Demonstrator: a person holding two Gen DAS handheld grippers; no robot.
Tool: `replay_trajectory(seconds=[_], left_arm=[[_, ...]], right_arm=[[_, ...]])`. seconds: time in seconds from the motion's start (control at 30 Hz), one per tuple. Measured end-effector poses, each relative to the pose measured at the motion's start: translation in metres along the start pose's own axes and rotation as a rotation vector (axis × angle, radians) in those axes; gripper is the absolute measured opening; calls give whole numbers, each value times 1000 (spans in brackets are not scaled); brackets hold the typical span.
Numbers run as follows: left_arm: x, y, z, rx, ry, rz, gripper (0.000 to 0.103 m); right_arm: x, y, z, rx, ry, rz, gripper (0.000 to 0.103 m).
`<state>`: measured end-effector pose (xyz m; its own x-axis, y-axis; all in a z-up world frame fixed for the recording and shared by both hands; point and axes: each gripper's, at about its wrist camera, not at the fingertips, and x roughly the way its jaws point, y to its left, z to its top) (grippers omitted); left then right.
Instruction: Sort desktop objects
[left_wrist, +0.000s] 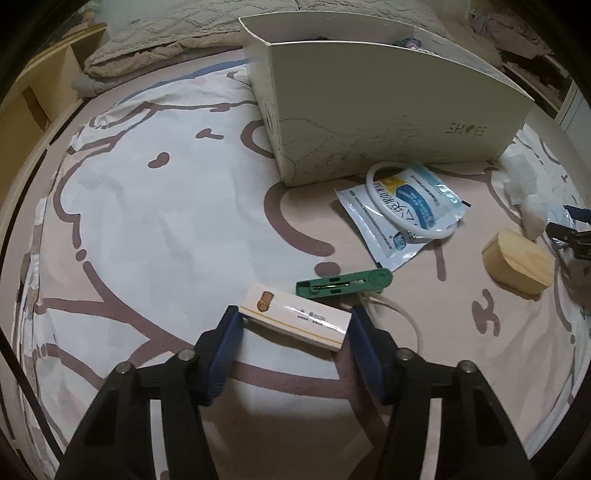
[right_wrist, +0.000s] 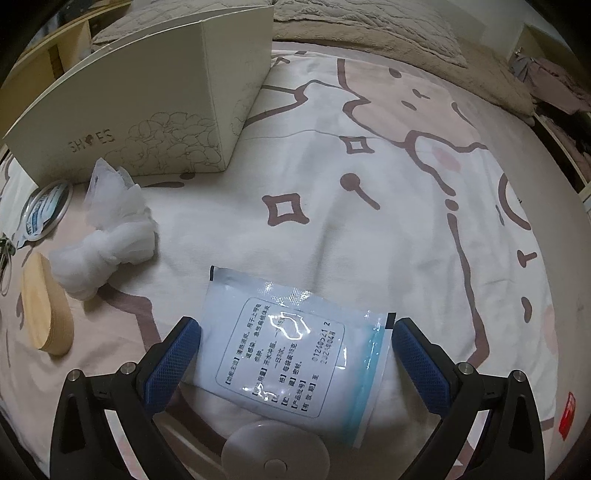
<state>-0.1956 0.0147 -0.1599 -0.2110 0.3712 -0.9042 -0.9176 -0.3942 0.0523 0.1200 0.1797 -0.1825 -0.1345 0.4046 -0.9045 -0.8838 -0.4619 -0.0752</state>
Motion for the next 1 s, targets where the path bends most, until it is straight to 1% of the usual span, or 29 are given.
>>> replay_trajectory(seconds=[0.1,0.17,0.3,0.4,0.5,0.6,0.73,0.8,0.9,1.0], left_arm=[[-1,0,-1,-9,-5,1,59],[-2,2,0,-26,-11,15,59],[-3,15,2,-92,-21,53,59],[-3,25,1,-136,-19,100,59],[-2,31,0,-159,-14,143,59],[2,34,0,-176,1,150,59],[4,32,0,-170,6,162,59],[4,31,0,-172,9,163,59],[5,32,0,-183,18,165,59],[7,32,0,-195,25,163,59]], right_arm=[[0,1,0,-6,1,1,103],[0,2,-1,-9,3,3,103],[2,0,-1,5,11,22,103],[5,-4,-1,46,27,44,103],[6,-9,-1,108,56,61,103],[6,-12,0,150,76,74,103],[5,-13,1,189,88,99,103],[5,-10,2,176,96,98,103],[7,0,4,137,99,74,103],[6,10,7,107,87,89,103]])
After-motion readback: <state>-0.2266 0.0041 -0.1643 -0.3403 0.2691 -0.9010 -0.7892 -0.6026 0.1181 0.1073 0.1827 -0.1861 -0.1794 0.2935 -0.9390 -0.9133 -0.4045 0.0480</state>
